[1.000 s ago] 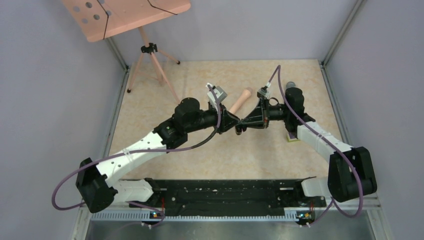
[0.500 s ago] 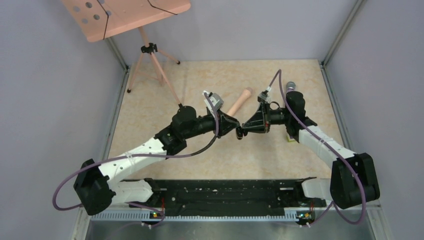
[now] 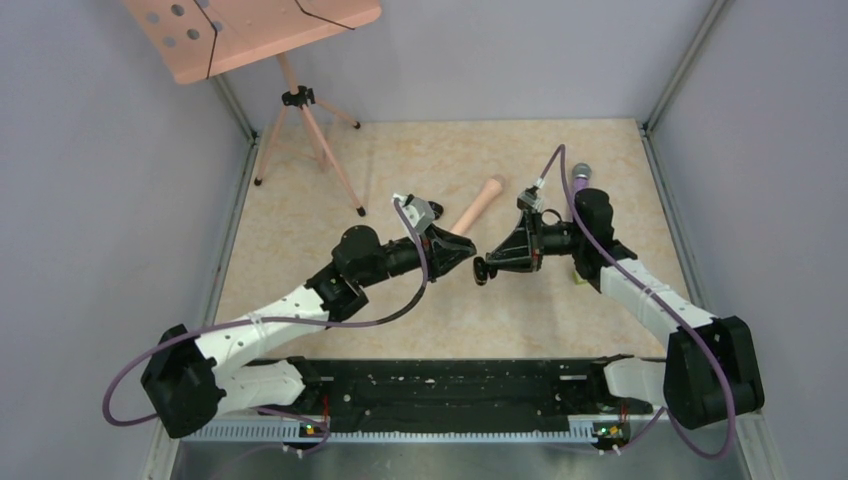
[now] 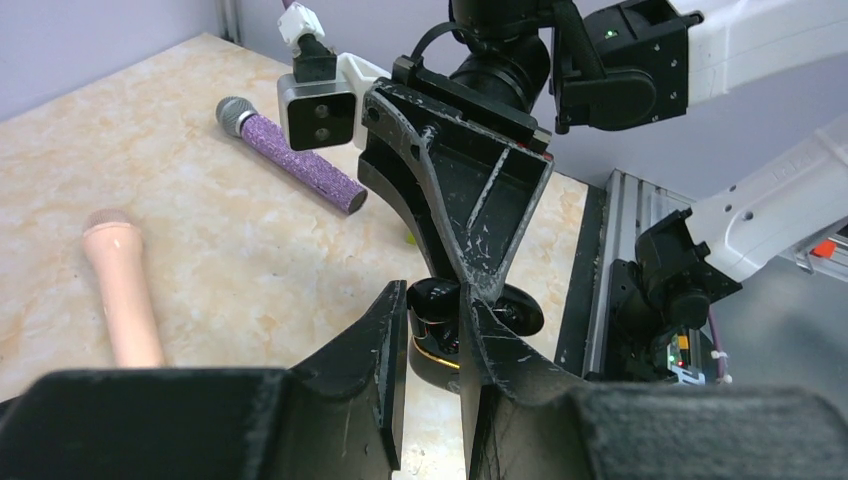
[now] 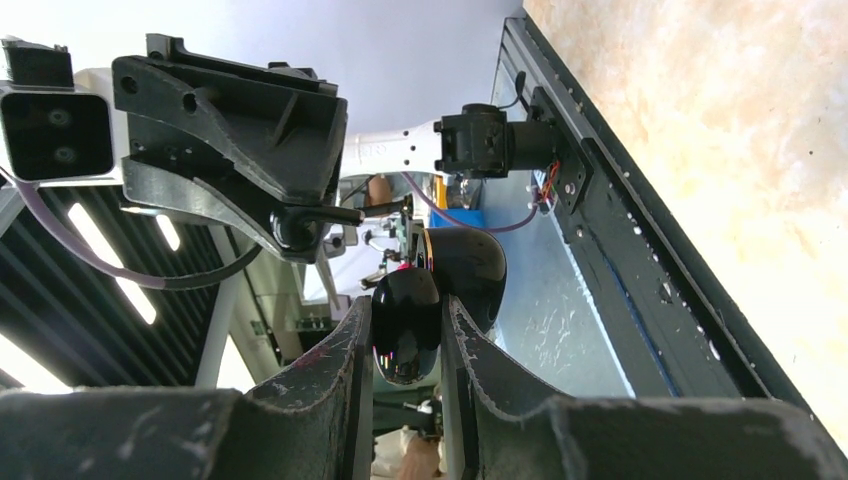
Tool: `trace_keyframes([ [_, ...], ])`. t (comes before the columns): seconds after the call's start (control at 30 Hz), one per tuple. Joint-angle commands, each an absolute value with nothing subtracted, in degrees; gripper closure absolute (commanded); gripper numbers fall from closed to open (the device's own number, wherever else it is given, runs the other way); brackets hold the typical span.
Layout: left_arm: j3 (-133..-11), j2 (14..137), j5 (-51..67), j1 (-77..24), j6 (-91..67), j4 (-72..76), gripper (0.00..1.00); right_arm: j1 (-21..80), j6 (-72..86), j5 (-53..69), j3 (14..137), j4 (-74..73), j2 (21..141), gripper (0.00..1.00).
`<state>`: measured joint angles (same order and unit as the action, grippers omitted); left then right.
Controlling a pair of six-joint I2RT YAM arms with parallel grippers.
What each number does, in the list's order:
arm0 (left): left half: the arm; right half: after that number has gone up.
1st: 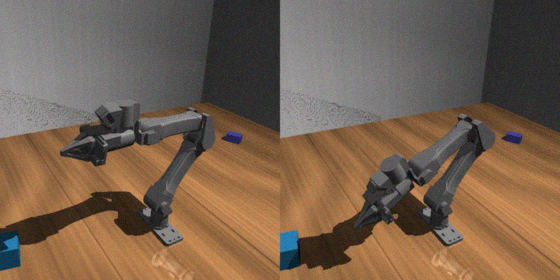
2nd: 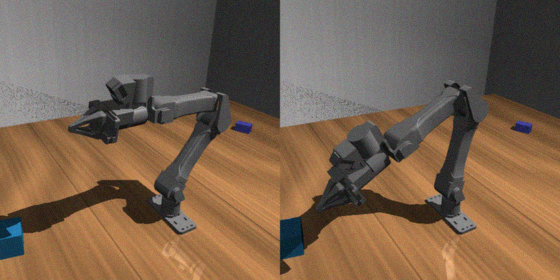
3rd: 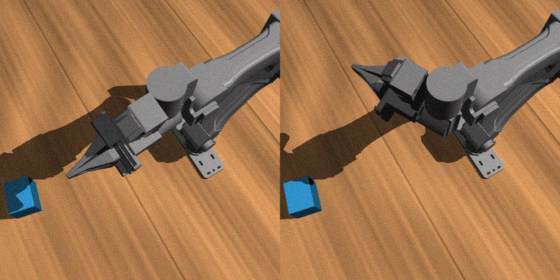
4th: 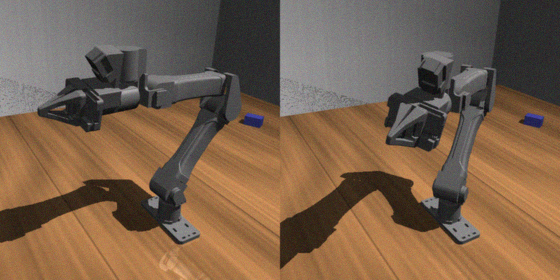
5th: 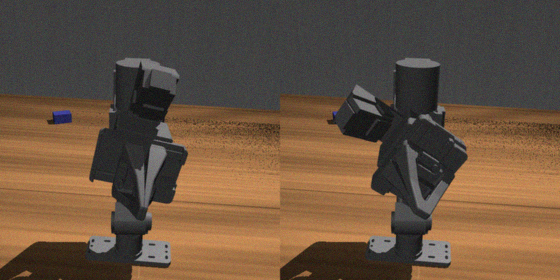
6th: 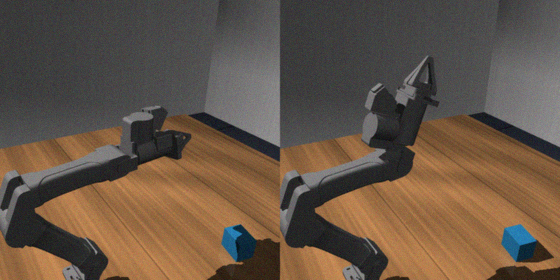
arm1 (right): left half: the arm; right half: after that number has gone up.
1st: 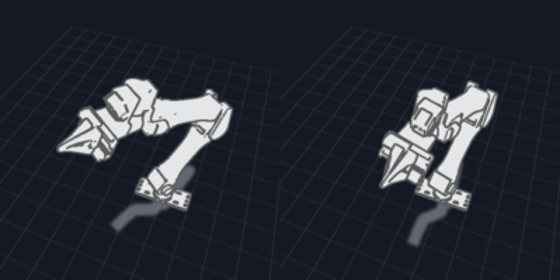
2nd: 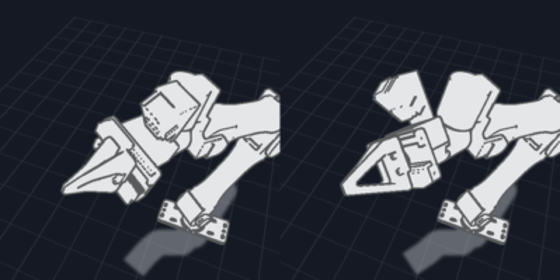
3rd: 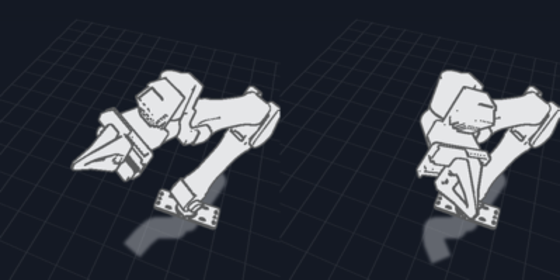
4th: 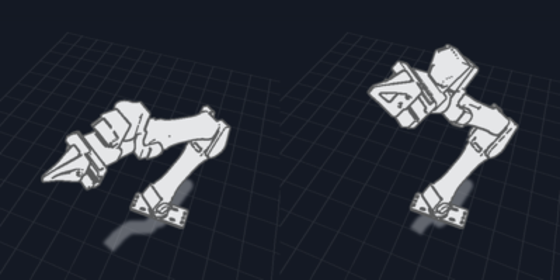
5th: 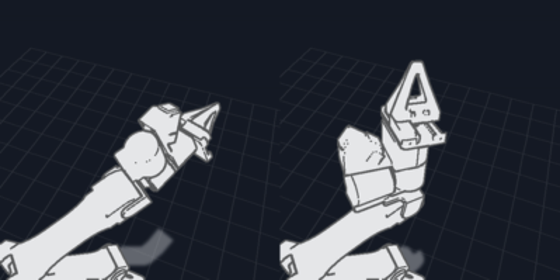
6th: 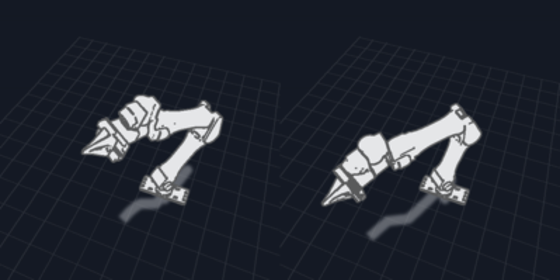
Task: Insert the wireless bluetooth earbuds into the charging case
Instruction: Pick up the left earbud from the left side groove of the charging case.
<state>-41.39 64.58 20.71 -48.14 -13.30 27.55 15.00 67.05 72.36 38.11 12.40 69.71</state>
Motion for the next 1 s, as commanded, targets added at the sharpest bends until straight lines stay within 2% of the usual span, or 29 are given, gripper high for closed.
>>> trace_keyframes([
  [0.0,-39.6,62.6,23.0,-48.2,-11.6,35.0,0.9,15.5,67.7,73.5,37.5,15.0,67.8,1.0],
  [0.97,-38.5,67.3,26.3,-50.0,-10.3,38.6,0.92,16.3,70.0,73.2,36.7,19.2,66.8,1.0],
])
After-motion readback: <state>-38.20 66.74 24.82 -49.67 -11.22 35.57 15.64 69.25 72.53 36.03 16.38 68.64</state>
